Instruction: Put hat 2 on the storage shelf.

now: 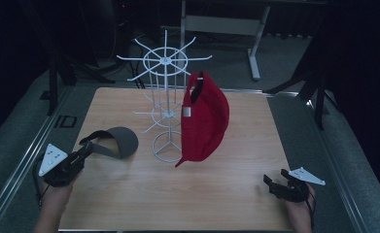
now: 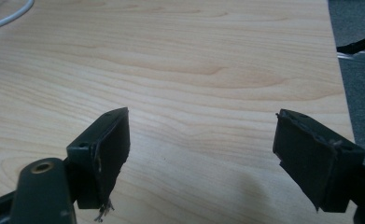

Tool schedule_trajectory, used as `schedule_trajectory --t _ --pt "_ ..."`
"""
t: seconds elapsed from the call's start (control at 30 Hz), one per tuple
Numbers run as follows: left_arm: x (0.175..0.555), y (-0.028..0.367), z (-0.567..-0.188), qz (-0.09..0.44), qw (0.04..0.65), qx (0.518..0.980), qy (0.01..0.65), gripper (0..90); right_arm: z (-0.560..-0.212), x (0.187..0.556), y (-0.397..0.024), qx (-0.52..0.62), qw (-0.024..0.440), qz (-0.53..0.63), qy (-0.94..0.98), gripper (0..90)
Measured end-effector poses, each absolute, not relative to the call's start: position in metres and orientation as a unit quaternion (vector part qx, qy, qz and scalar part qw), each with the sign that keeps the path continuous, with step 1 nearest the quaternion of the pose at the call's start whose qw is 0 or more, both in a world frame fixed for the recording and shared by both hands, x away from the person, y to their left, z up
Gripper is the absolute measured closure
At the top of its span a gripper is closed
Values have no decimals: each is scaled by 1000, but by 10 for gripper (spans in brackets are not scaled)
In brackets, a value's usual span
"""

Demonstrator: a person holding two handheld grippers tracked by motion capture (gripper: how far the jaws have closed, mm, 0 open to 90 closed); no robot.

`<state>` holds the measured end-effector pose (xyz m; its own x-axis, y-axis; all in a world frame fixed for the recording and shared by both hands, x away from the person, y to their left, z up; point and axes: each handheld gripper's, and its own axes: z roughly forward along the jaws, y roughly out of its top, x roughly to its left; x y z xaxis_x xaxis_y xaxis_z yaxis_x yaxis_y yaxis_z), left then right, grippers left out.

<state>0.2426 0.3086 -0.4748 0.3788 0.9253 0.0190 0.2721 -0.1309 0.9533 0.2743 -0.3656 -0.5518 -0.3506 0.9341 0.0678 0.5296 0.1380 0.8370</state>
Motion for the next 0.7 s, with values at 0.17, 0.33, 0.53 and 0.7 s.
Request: schedule_trajectory --t 0.17,0.33,0.53,0.7 --pt "246 307 -459 337 518 661 426 863 -552 275 -367 518 243 412 709 186" --pt "251 306 -445 339 528 656 419 863 -552 276 -367 517 241 414 709 186" --pt "258 303 -416 351 526 653 415 864 -552 277 -366 516 237 415 710 186" --pt "257 301 -398 358 536 656 393 864 -553 278 -366 516 234 413 713 186"
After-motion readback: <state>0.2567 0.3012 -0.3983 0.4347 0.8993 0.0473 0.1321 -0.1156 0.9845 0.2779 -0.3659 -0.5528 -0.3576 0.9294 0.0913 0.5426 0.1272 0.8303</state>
